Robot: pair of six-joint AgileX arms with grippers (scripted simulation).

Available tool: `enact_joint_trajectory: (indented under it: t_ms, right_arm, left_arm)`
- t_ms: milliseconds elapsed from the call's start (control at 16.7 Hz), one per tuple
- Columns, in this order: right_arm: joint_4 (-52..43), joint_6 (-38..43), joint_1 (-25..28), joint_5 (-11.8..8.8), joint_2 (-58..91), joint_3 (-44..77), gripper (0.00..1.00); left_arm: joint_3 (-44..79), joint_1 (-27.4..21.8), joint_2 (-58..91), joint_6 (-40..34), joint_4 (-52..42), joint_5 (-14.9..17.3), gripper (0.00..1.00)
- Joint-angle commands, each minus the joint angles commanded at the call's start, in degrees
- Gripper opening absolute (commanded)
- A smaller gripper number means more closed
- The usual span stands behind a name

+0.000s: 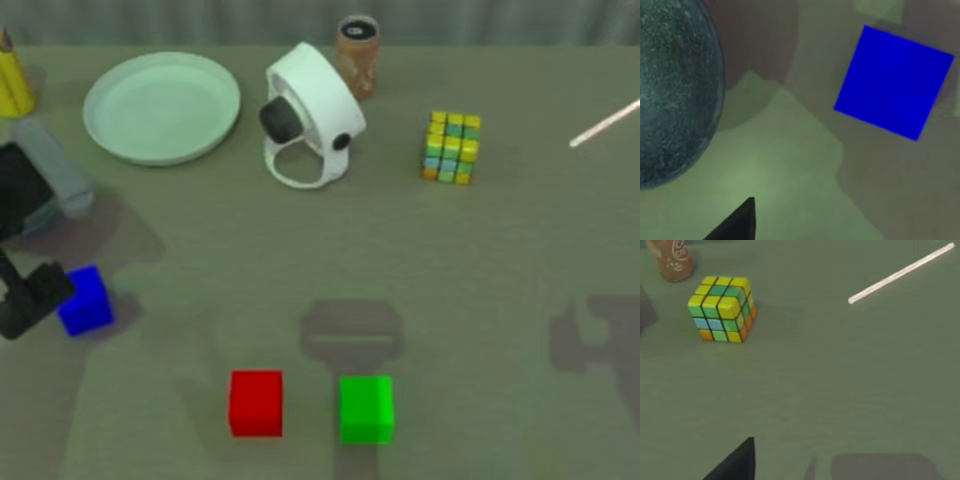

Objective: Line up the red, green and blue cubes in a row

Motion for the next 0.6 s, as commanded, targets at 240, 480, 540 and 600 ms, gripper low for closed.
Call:
enact_joint_trajectory:
  t_ms: [240, 480, 540, 600]
  right_arm:
    - [10.47, -6.51, -6.92, -3.68, -13.16, -11.42, 1.00]
    - [18.03, -10.03, -11.26, -7.01, -21.38, -17.68, 1.00]
    - [18.95, -10.38, -11.75, -7.49, -22.50, -18.30, 1.00]
    - [19.43, -10.55, -11.99, -7.75, -23.10, -18.59, 1.00]
  left_arm:
    - [11.33, -1.00, 15.14, 9.02, -8.19, 0.04, 1.00]
    - [18.50, -1.61, 24.12, 14.44, -12.77, 0.15, 1.00]
    - [19.40, -1.68, 25.09, 15.10, -13.31, 0.17, 1.00]
    - [19.83, -1.71, 25.54, 15.42, -13.58, 0.18, 1.00]
